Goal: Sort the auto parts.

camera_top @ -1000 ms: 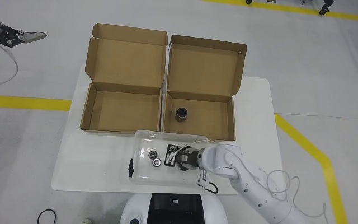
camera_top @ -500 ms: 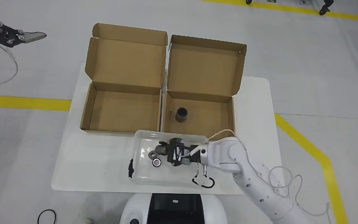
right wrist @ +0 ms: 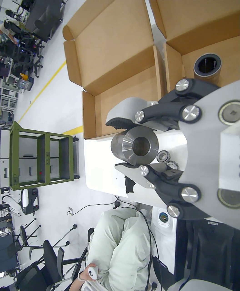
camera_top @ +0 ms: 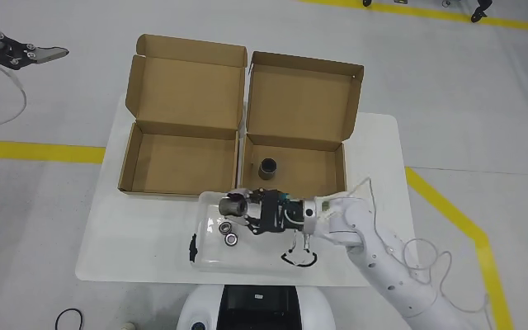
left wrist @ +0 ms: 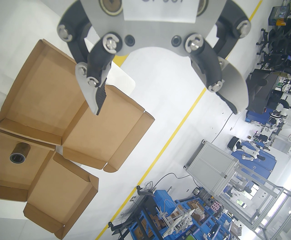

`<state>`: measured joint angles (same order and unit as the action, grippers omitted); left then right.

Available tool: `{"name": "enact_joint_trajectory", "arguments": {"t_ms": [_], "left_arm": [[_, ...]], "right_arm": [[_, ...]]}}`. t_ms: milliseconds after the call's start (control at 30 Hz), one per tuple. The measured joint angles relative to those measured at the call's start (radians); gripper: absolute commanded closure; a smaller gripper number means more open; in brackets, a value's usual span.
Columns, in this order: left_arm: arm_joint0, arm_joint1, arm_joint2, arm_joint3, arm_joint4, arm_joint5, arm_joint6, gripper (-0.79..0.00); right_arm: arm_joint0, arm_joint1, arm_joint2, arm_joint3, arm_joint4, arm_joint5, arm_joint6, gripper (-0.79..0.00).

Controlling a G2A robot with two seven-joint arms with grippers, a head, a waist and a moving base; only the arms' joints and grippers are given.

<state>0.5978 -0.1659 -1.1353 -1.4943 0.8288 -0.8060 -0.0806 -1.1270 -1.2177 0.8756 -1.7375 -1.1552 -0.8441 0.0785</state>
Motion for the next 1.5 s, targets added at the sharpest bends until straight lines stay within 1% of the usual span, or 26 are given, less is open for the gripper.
{"name": "enact_joint_trajectory", "arguments": {"t_ms": [200, 400, 633, 867, 967, 1100, 1267, 1500], "left_arm": [[0.0, 0.0, 0.0, 0.0, 0.0, 0.0, 0.0, -0.785], [0.0, 0.0, 0.0, 0.0, 0.0, 0.0, 0.0, -0.785], [0.0, 0.0, 0.0, 0.0, 0.0, 0.0, 0.0, -0.785], [0.0, 0.0, 0.0, 0.0, 0.0, 0.0, 0.0, -0.785], [0.0, 0.0, 0.0, 0.0, 0.0, 0.0, 0.0, -0.785], [0.0, 0.0, 0.0, 0.0, 0.0, 0.0, 0.0, -0.785], [0.0, 0.0, 0.0, 0.0, 0.0, 0.0, 0.0, -0.785], [0.0, 0.0, 0.0, 0.0, 0.0, 0.0, 0.0, -0.785]], "right_arm": [[-0.015, 0.008, 0.044, -0.057, -0.003, -0.005, -0.062, 0.0], [-0.017, 0.014, 0.084, -0.12, -0.001, -0.006, -0.072, 0.0], [-0.008, 0.024, 0.15, -0.23, 0.026, 0.029, -0.009, 0.0], [-0.045, 0.036, 0.204, -0.376, 0.066, 0.062, 0.087, 0.0], [-0.041, 0.04, 0.23, -0.402, 0.094, 0.064, 0.113, 0.0], [-0.041, 0.045, 0.268, -0.436, 0.104, 0.077, 0.119, 0.0], [-0.053, 0.051, 0.308, -0.452, 0.115, 0.071, 0.118, 0.0], [-0.059, 0.055, 0.324, -0.485, 0.12, 0.079, 0.116, 0.0]]}}
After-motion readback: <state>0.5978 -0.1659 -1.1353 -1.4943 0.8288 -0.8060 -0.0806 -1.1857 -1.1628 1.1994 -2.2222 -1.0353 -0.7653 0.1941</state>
